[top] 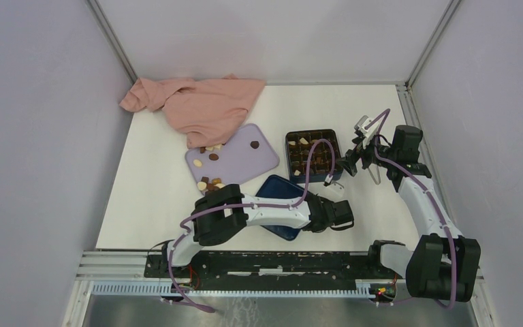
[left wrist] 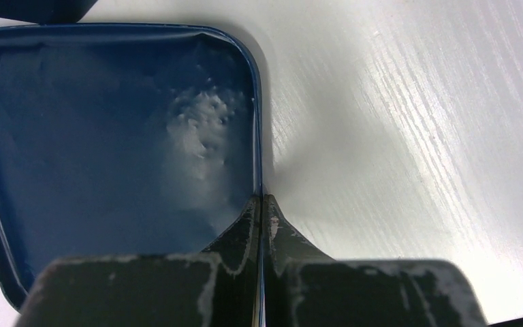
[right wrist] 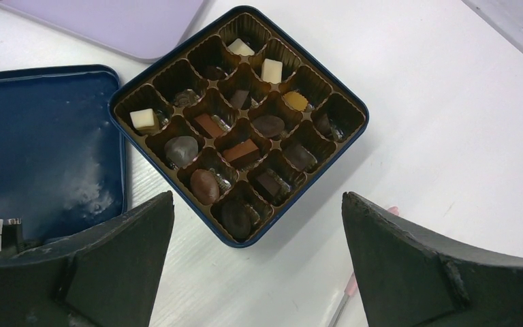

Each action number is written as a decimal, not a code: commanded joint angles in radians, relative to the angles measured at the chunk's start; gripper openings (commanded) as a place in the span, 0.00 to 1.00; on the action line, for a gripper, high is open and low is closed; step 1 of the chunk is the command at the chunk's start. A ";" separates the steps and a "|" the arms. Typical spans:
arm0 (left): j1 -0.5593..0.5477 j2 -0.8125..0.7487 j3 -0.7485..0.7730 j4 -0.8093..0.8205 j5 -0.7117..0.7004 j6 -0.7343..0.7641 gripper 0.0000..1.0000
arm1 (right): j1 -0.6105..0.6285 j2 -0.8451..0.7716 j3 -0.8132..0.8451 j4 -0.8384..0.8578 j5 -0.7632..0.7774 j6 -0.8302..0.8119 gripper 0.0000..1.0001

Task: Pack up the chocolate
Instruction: Pick up the box lid from the center of the board.

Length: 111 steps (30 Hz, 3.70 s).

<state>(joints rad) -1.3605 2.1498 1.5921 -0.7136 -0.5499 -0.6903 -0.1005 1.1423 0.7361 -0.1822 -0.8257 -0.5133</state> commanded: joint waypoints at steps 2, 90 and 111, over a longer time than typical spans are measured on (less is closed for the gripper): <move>-0.014 -0.074 0.004 -0.006 -0.056 0.012 0.02 | -0.005 -0.004 0.040 0.011 -0.023 -0.009 0.98; 0.288 -0.925 -0.533 0.365 0.729 0.486 0.11 | 0.503 0.119 0.117 -0.609 -0.311 -1.436 0.00; 0.354 -1.256 -0.712 0.421 0.271 0.570 1.00 | 0.352 0.125 0.382 -0.670 -0.220 -0.240 0.00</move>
<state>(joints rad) -1.0588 0.9028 0.9455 -0.3557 -0.2947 -0.1650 0.3378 1.2198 0.9966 -0.7387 -0.9634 -0.9226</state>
